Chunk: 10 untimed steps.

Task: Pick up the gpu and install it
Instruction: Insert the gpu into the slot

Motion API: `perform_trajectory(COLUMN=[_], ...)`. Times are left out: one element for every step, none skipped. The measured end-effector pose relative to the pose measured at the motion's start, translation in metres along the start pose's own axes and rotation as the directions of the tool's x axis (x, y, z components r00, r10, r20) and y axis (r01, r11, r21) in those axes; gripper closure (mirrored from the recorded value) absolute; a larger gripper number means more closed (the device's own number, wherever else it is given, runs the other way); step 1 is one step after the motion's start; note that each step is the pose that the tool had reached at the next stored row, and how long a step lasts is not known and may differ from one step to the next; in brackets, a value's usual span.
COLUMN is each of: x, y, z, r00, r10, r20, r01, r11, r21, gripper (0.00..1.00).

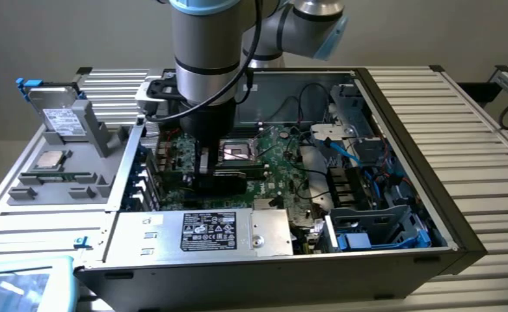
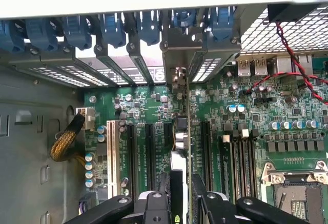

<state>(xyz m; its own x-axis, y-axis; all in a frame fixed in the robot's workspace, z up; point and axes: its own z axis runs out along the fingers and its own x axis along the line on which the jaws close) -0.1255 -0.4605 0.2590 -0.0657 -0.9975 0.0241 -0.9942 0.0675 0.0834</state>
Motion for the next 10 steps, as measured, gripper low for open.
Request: perform_trajectory(x=[0.0000,-0.0001,-0.0001,0.0000,0.0000,0.0000,0.0000,-0.0001,-0.0001,0.0000], y=[0.0000,-0.0001,-0.0001,-0.0002,-0.0002,-0.0001,-0.0002,-0.0002,-0.0001,0.0002], z=[0.0000,0.0000,0.0000,0.0000,0.0000,0.0000,0.0000,0.0005,0.0012,0.0017], r00=[1.0000,1.0000,1.0000,1.0000,1.0000,1.0000,1.0000,1.0000,1.0000,1.0000], r10=[0.004,0.005,0.005,0.005,0.005,0.005,0.005,0.005,0.005,0.005], r20=[0.0004,0.0006,0.0006,0.0006,0.0006,0.0007,0.0005,0.0006,0.0006,0.0005], r01=[-0.004,-0.005,-0.005,-0.005,-0.005,-0.005,-0.005,-0.005,-0.005,-0.005], r11=[1.0000,1.0000,1.0000,1.0000,1.0000,1.0000,1.0000,1.0000,1.0000,1.0000], r21=[-0.0001,0.0000,-0.0001,-0.0002,-0.0002,-0.0001,-0.0002,-0.0001,-0.0001,-0.0002], gripper=[0.72,0.72,0.72,0.72,0.72,0.72,0.72,0.72,0.72,0.72])
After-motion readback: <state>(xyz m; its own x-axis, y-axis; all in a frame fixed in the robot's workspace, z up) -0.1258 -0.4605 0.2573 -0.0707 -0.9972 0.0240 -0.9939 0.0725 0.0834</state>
